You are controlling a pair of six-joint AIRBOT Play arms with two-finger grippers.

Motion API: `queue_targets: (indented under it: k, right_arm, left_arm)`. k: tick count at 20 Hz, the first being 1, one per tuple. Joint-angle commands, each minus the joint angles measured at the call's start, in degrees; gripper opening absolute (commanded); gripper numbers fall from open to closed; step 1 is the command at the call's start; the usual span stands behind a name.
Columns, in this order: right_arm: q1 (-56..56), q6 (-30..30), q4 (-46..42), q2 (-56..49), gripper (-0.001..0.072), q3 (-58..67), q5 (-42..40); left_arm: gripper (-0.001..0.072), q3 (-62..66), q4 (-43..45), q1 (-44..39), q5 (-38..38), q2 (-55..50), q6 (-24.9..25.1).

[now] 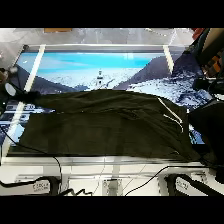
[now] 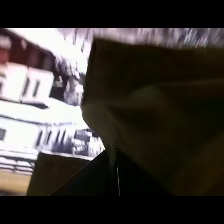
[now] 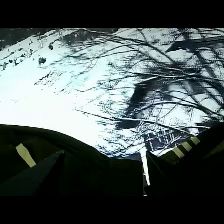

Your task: Fold the clothes and pants, and hang the long-sleeved shirts on hangers.

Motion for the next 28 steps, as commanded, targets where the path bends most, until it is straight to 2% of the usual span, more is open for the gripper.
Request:
queue_targets:
  k: [1, 6, 11, 13, 15, 20, 23, 28]
  right_arm:
    - [0.0, 0.0, 0.0, 0.0, 0.0559, 0.0, -0.1]
    - [0.0, 0.0, 0.0, 0.0, 0.0559, 0.0, -1.3]
    - [0.0, 0.0, 0.2, 0.0, 0.056, 0.0, -2.7]
    - [0.0, 0.1, 0.6, 0.0, 0.0559, 0.0, -2.6]
    - [0.0, 0.1, 1.6, -0.1, 0.0559, 0.0, -2.6]
    - [0.0, 0.1, 2.4, -0.2, 0.0559, 0.0, -2.4]
    - [0.0, 0.1, 2.4, -0.2, 0.056, 0.0, -1.9]
    - [0.0, 0.0, 2.4, -0.2, 0.056, 0.0, -2.0]
  left_arm:
    - [0.002, -1.2, 0.1, 0.7, -4.0, -4.7, 0.5]
    - [0.002, 0.7, 0.2, 0.2, 1.6, -4.6, 0.5]
    - [0.002, 12.3, 0.1, 0.1, 11.6, -2.1, 0.5]
    - [0.0021, 15.6, 0.2, 0.1, 13.0, 0.2, 0.5]
    - [0.002, 15.7, 0.2, 0.5, 11.5, 2.1, 0.5]
    - [0.0018, 6.6, 1.3, 1.3, -1.0, -1.2, 0.3]
    - [0.002, 0.4, 6.3, 1.3, -2.4, -4.8, 0.3]
    - [0.002, -0.2, 7.7, 1.4, -3.3, -8.2, 0.3]
